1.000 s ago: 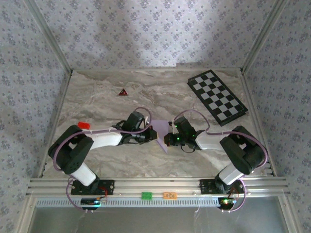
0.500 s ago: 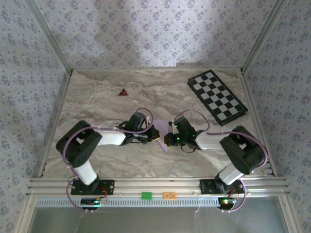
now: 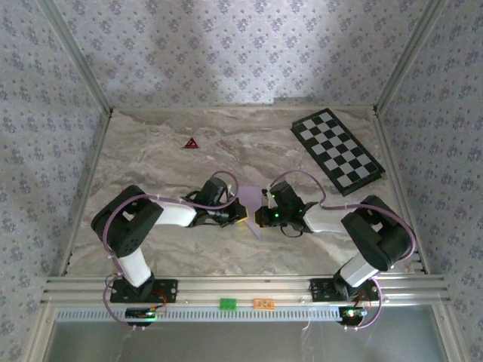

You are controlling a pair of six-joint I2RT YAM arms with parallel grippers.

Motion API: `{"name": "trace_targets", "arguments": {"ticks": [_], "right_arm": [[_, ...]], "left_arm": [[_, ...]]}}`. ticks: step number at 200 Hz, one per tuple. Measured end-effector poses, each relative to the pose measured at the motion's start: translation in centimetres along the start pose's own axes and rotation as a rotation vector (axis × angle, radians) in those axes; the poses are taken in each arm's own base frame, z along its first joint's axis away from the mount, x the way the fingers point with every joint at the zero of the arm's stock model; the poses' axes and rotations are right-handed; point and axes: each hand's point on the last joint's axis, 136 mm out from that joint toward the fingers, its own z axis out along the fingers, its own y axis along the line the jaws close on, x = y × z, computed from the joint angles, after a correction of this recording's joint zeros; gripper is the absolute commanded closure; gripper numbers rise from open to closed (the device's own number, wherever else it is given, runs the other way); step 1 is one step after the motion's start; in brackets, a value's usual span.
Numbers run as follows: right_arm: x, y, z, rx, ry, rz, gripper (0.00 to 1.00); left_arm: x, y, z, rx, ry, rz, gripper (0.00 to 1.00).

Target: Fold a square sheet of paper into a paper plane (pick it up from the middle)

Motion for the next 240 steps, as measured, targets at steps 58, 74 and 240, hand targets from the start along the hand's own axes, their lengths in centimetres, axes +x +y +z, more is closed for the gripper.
{"name": "trace_targets", "arguments": {"ticks": [58,74,240], "right_arm": [[0.0,0.0,0.0,0.0,0.0,0.0,1.0],[0.0,0.0,0.0,0.0,0.0,0.0,1.0],[0.0,0.0,0.0,0.001,0.001,0.0,0.94]], "left_arm": [[0.3,0.9,0.2,-0.028,0.003,0.006,1.0],[0.3,0.9,0.2,-0.029,0.004,0.009,1.0],[1.1,0.9,0.2,-0.081,0.04,0.06,1.0]]}}
